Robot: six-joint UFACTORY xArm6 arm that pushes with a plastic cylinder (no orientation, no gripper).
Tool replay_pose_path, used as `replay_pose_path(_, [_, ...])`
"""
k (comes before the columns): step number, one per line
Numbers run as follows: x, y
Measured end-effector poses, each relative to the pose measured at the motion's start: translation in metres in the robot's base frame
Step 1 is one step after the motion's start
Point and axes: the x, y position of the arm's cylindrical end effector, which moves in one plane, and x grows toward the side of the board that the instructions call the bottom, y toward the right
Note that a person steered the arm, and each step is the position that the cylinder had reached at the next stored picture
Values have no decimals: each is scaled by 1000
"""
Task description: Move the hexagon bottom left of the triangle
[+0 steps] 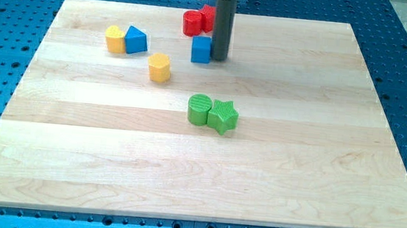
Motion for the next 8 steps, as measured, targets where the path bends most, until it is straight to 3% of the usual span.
replay_pose_path(2, [51, -22])
replay_pose_path(4, [49, -90])
replay_pose_path(8, [-41, -126])
